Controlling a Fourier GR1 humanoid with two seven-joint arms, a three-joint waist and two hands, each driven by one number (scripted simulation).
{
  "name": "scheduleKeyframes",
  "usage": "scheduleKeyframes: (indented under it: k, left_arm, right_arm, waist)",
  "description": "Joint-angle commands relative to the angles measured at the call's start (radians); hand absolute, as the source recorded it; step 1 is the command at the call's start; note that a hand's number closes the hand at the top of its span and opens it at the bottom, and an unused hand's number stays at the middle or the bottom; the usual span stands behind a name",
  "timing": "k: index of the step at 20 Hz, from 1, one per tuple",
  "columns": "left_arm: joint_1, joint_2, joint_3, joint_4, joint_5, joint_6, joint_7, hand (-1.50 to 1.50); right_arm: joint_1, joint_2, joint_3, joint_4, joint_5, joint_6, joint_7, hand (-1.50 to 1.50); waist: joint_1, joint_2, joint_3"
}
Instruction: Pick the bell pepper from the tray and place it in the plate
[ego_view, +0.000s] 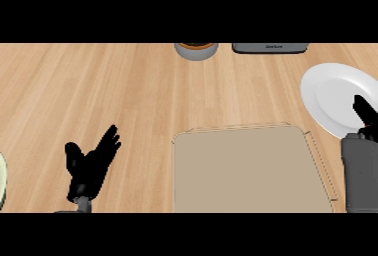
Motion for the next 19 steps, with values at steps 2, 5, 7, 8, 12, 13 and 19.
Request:
scheduleKeyframes:
  k: [2,5,7,8,12,13,19]
  left_arm:
    - [-0.007,-0.029,-0.010,0.008,-0.010,0.019,-0.003,0.00]
    - [-0.052,0.013,0.029,0.029,0.017,-0.022,0.031,0.00]
    - [0.011,-0.023,-0.012,-0.023,-0.016,0.008,0.008,0.00]
    - [0.008,0.002,0.006,-0.025,-0.010,-0.007,0.012,0.00]
    - [-0.080,-0.021,0.021,0.055,-0.012,0.003,0.042,0.00]
    - [-0.033,-0.010,0.018,0.051,-0.023,-0.008,-0.011,0.00]
    - [0.039,-0.033,-0.024,-0.065,-0.047,0.009,0.032,0.00]
  right_arm:
    - [0.209,0.117,0.206,-0.226,-0.210,-0.005,-0.101,-1.50]
    - [0.269,0.109,0.264,-0.241,-0.269,0.018,-0.130,-1.50]
    - [0.315,0.170,0.307,-0.274,-0.213,-0.030,-0.101,-1.50]
    - [0.344,0.171,0.358,-0.298,-0.165,-0.041,-0.013,-1.50]
    - [0.396,0.173,0.429,-0.316,-0.056,-0.061,0.105,-1.50]
    - [0.394,0.173,0.476,-0.280,-0.045,-0.111,0.144,-1.50]
    - [0.432,0.173,0.501,-0.262,-0.001,-0.110,0.203,-1.50]
  waist:
    - [-0.002,0.003,-0.002]
    - [0.003,0.004,-0.003]
    - [0.003,0.003,-0.004]
    - [0.002,0.001,-0.005]
    - [0.001,0.003,-0.005]
    - [0.003,0.003,-0.005]
    - [0.004,0.003,-0.004]
